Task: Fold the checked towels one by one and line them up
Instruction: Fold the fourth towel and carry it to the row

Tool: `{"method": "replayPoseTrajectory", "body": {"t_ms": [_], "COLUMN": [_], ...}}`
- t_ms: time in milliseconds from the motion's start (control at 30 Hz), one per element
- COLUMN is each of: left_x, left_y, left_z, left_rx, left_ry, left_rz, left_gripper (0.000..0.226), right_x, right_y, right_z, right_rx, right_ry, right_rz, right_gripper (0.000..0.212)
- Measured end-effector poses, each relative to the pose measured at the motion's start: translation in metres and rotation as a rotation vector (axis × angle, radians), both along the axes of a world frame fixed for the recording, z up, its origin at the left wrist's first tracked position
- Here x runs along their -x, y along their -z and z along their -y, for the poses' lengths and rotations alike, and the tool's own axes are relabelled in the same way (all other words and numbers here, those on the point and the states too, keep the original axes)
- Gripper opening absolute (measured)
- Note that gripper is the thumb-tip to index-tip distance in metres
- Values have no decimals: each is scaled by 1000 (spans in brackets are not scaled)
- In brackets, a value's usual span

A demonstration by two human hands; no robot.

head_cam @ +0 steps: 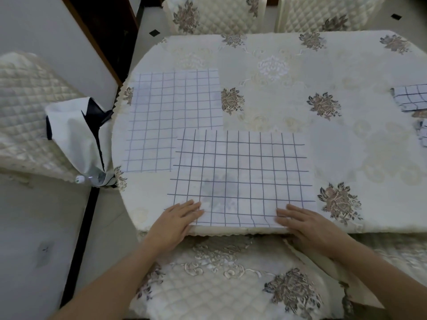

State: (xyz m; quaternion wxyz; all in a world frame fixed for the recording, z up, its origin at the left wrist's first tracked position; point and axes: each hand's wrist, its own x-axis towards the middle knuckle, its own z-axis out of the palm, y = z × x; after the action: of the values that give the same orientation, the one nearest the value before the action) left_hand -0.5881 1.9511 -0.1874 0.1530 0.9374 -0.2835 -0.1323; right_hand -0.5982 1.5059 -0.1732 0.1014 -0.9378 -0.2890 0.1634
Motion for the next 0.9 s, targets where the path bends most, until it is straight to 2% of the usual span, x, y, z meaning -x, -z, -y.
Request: {"method": "replayPoseTrajectory", "body": {"t_ms": [133, 300, 367, 500, 533, 600, 633, 767, 833, 900], "left_x": [-1, 5, 11, 20, 24, 34, 39, 46, 38, 18], "left_y": [1, -3, -5, -37, -48, -69, -78, -87, -90, -93], "left_z": [-4, -4, -4, 0, 3, 7, 7, -7, -10, -11], "left_rx": [54, 92, 93, 49, 41, 46, 50, 119, 164, 195], "left_ry": [-24, -87, -102, -136, -144, -194, -224, -339, -372, -389], "left_rz": [-60, -100, -136, -345, -386, -452, -502, -596, -566, -466], "left_gripper": [62, 60, 62, 82, 78, 49, 42, 64, 60, 56], "right_x": [0, -1, -2, 3, 7, 14, 18, 20, 8, -14], "right_y": [5, -1, -6, -22, -26, -30, -31, -43, -56, -73], "right_z": [3, 7, 7, 5, 6, 9, 10, 7, 0, -12], "right_rx": [-35, -52, -60, -95, -112, -128, -132, -126, -78, -35], "right_ry": [4, -11, 13, 88, 105, 107, 112, 145, 156, 145], "right_rz": [8, 6, -94, -246, -262, -301, -343, -372, -330, -245], "right_gripper": [37, 40, 38, 38, 36, 34, 33, 39, 36, 45]}}
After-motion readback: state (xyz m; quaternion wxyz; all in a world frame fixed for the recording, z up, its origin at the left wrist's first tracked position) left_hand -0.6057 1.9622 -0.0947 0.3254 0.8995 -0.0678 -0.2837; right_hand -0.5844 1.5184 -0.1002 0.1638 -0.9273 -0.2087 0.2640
